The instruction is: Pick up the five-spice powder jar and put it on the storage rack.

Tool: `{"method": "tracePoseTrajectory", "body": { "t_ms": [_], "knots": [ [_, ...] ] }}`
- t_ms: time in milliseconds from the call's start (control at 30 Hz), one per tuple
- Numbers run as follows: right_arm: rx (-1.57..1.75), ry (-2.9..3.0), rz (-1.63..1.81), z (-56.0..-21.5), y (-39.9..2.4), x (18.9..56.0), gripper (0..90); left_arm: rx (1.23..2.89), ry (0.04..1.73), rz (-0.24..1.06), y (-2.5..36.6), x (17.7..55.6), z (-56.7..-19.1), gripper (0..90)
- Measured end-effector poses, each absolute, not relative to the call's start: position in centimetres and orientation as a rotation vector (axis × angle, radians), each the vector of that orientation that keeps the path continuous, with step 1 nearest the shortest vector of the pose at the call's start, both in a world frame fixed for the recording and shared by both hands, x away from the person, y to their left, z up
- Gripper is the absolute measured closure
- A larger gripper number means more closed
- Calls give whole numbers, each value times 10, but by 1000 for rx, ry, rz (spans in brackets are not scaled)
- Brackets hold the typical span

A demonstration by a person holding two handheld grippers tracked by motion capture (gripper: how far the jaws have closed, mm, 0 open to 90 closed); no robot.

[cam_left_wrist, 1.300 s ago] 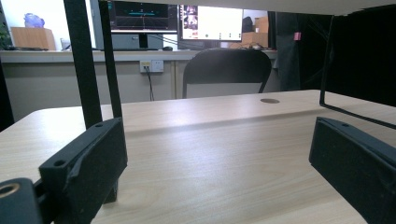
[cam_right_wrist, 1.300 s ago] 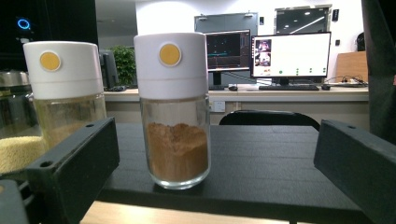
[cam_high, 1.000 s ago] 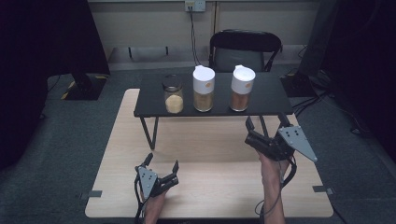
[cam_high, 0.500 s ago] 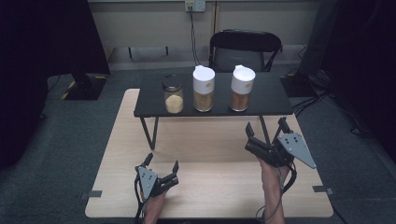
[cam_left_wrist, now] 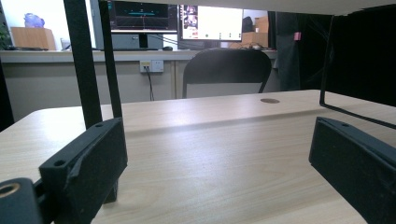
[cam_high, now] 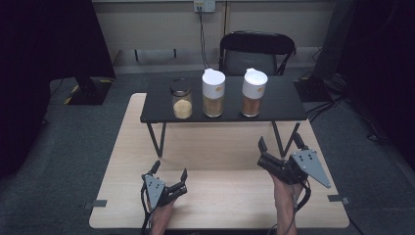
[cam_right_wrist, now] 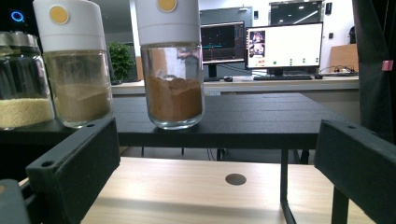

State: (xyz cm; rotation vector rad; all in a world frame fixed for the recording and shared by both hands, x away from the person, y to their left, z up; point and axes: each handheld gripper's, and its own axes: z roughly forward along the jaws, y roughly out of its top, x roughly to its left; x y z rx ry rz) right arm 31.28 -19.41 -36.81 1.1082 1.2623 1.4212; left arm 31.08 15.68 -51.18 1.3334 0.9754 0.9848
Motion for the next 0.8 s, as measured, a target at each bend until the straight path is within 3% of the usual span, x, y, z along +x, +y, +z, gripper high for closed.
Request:
{"method": "tracePoseTrajectory", "body": {
  "t_ms": [800],
  "knots": [
    [1127,1279,1427,-407,-188,294,0,1333,975,985,157,311,-512,36]
  ]
}}
